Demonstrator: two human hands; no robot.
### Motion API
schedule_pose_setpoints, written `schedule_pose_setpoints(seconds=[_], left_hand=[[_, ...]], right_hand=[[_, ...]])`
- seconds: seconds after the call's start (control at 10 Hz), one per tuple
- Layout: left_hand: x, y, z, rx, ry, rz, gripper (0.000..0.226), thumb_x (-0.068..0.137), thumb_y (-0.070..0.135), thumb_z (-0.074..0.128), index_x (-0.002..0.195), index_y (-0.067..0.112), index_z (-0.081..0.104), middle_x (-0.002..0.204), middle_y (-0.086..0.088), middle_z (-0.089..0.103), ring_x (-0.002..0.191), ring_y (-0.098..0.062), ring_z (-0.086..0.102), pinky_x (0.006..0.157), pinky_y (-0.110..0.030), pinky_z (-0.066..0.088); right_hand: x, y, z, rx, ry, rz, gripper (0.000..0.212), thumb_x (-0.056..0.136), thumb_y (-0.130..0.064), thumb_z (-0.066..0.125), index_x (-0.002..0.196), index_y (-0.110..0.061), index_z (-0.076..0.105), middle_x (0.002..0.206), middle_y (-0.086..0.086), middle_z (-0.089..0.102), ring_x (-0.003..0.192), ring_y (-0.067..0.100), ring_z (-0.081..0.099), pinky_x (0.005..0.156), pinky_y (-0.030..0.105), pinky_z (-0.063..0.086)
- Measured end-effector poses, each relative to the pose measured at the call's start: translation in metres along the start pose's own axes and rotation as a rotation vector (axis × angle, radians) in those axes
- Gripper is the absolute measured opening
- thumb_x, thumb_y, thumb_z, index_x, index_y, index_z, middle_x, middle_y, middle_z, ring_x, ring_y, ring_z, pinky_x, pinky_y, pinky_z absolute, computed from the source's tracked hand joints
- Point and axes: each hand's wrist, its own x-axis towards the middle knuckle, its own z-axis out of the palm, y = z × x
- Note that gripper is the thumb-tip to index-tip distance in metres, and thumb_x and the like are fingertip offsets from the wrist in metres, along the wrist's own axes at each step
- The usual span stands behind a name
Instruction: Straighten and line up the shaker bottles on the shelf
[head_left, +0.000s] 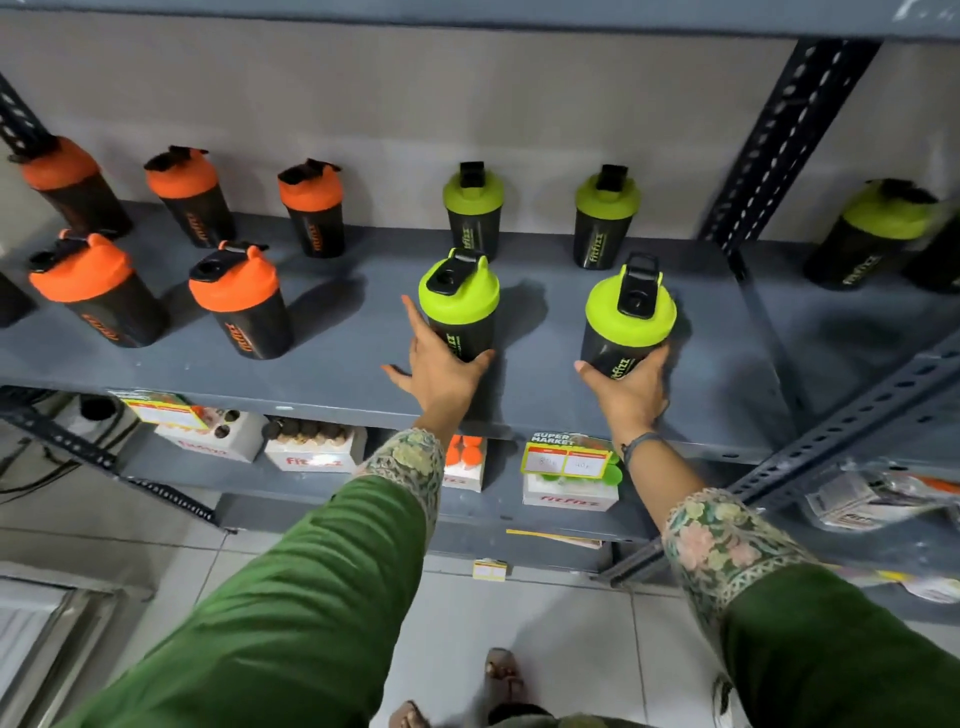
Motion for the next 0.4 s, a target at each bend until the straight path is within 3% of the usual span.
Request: schedule_pose_setpoints(seconds=[0.2, 0.3, 0.4], left_hand=[[-0.008, -0.004, -0.006, -0.036, 0.051, 0.005, 0.121, 0.063, 0.036, 0.081, 0.148, 0.023, -0.005, 0.144, 0.003, 0.042, 0.131, -0.02, 0.04, 0.112, -0.056, -0.002], [-0.01, -0.011, -0.012, -0.074, 0.042, 0.057, 0.125, 0.062, 0.04, 0.082, 0.148, 0.021, -0.007, 0.148, -0.001, 0.037, 0.135, -0.022, 0.034, 0.112, -0.054, 0.001], [-0.019, -0.019, -0.021, -0.066, 0.044, 0.119, 0.122, 0.063, 0.048, 0.08, 0.148, 0.017, -0.002, 0.144, -0.011, 0.038, 0.136, -0.026, 0.029, 0.111, -0.053, 0.008]], right_hand=[[-0.007, 0.001, 0.003, -0.008, 0.029, 0.006, 0.085, 0.055, -0.031, 0.086, 0.121, -0.003, 0.041, 0.121, 0.019, 0.063, 0.111, 0.042, 0.057, 0.096, 0.046, 0.045], [-0.008, 0.005, 0.0, 0.087, -0.012, -0.043, 0.106, 0.052, -0.029, 0.087, 0.139, -0.011, 0.029, 0.136, 0.015, 0.052, 0.126, 0.034, 0.049, 0.105, 0.042, 0.04], [-0.024, 0.008, -0.007, 0.323, -0.017, -0.01, 0.119, 0.058, -0.022, 0.086, 0.149, -0.016, 0.009, 0.154, 0.013, 0.026, 0.142, 0.022, 0.026, 0.114, 0.03, 0.024]])
